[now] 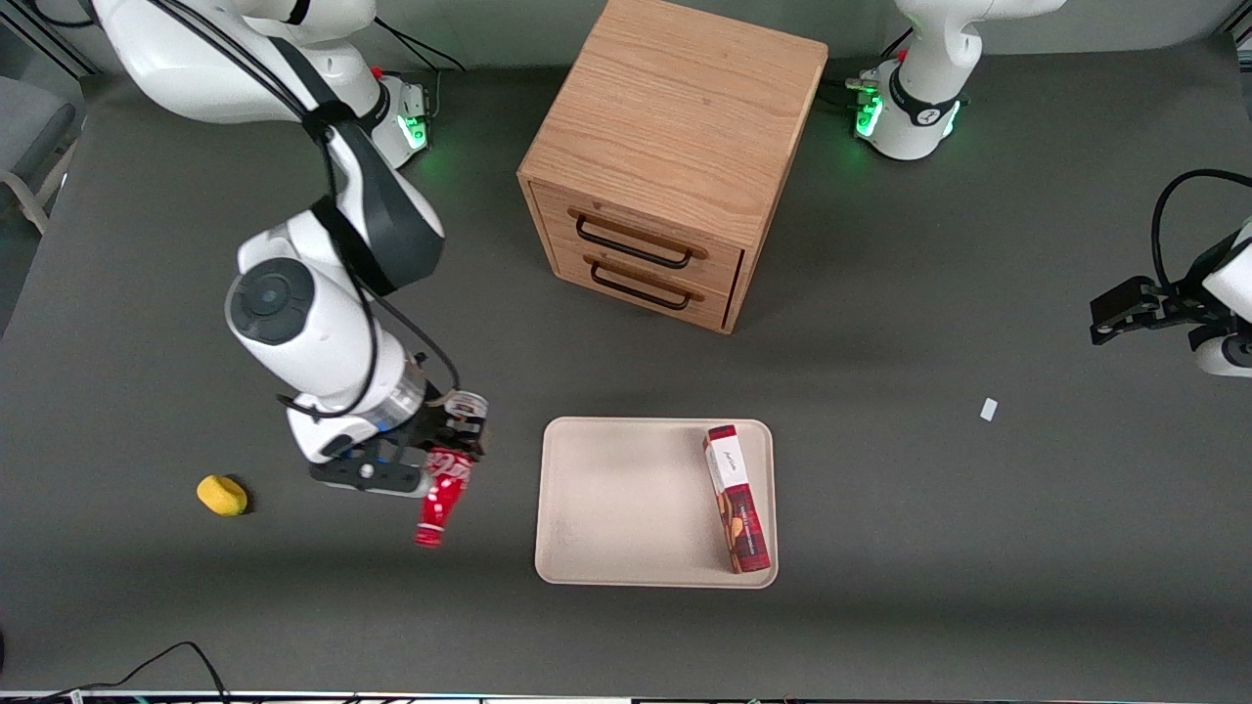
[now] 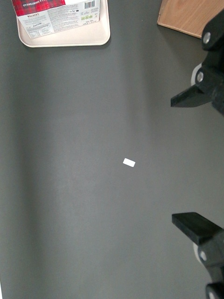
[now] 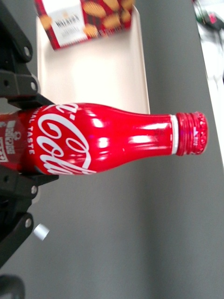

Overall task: Place coke bottle on tray
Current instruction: 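Lift the bottle and carry it over the white tray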

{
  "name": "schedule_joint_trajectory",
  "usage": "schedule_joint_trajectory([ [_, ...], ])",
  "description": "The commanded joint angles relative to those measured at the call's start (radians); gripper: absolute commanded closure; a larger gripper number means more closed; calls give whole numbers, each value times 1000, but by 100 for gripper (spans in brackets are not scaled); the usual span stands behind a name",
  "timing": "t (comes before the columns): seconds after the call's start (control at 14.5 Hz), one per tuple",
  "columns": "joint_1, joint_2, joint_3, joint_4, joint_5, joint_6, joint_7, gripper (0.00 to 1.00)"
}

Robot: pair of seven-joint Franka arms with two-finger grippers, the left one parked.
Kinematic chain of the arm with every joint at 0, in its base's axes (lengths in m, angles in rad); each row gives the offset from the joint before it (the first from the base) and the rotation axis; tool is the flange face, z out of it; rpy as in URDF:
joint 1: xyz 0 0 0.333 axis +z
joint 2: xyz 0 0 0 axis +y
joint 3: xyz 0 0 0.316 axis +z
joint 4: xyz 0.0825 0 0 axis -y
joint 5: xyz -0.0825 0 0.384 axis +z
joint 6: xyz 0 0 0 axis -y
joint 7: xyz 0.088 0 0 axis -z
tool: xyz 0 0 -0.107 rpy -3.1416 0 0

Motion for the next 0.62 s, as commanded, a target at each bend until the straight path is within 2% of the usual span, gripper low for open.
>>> schedule_joint_trajectory([
  [0.0, 54, 217, 20, 243, -5, 42, -93, 90],
  [0.34, 86, 347, 17, 237, -13, 145, -106, 78],
  [0.55, 99, 387, 8, 186, -13, 258, -87, 67],
])
